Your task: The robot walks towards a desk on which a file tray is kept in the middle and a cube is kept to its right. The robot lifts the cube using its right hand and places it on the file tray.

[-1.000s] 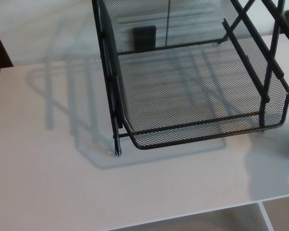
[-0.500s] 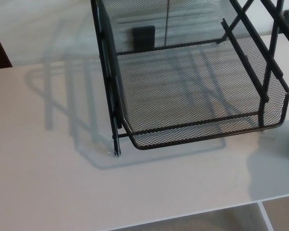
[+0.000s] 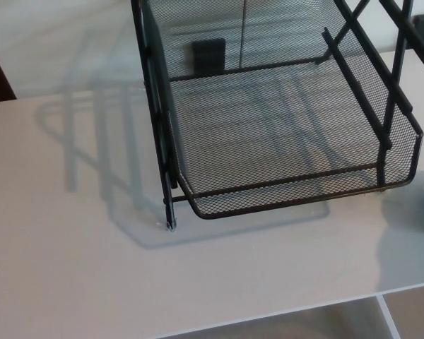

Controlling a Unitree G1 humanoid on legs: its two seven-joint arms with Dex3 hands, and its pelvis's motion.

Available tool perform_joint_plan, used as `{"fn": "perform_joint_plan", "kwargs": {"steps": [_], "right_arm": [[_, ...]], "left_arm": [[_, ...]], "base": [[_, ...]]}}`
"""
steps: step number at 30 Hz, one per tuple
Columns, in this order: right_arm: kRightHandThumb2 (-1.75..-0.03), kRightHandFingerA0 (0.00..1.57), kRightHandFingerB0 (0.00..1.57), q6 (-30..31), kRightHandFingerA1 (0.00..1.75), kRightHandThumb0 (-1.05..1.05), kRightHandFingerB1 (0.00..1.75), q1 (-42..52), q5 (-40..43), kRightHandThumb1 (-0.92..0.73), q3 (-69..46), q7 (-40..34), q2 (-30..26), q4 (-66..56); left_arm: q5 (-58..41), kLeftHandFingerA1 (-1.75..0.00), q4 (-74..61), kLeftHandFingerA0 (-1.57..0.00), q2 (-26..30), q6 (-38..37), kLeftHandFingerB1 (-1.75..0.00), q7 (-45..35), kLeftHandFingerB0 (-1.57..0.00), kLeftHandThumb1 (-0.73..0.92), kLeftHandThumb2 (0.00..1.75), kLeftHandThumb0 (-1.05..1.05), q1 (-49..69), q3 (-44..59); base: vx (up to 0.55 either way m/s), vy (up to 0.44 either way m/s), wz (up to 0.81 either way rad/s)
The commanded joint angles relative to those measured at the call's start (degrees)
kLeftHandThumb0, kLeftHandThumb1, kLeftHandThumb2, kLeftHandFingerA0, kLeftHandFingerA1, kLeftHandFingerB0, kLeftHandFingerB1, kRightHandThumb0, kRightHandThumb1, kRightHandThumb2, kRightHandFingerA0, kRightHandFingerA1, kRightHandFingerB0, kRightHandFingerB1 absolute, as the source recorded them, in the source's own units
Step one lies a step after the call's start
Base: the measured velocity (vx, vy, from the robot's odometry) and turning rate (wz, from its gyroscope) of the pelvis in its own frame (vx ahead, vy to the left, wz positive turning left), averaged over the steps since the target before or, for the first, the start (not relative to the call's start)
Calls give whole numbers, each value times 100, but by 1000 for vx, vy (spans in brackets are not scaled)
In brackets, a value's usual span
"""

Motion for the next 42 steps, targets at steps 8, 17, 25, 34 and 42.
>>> {"fn": "perform_joint_plan", "kwargs": {"steps": [8, 17, 25, 34, 42], "right_arm": [[-86, 114, 81, -1250, 135, -34, 105, 1301, -1276, -46, 431, -4625, 62, 897], [-91, 107, 87, -2196, 137, -36, 123, 1382, -885, -59, -196, -5079, -517, 706], [-78, 86, 82, -2693, 150, -9, 126, 948, 51, -65, -1649, -4549, -1078, 111], [-89, 90, 83, -2185, 144, -16, 103, -489, 622, -64, -2491, -3335, -1161, -472], [-104, 100, 92, -1362, 151, -21, 112, -2582, 595, -58, -2284, -2899, -333, -984]], "left_arm": [[197, -59, 181, -28, 110, -241, -47, 106, -29, 92, 76, -59, 39, -171], [196, -59, 146, -26, 153, -362, -48, 94, -29, 92, 77, -61, 137, -171], [178, -61, 20, -29, 130, -286, -48, 99, -32, 92, 77, -61, 245, -175], [40, -64, -9, -27, 83, -261, -51, 90, -33, 92, 76, -61, 308, -73], [0, -64, 163, -29, 102, -181, -49, 125, -31, 92, 76, -60, 371, -52]], "base": [[0, 0, 0], [0, 0, 0], [0, 0, 0], [0, 0, 0], [0, 0, 0]]}}
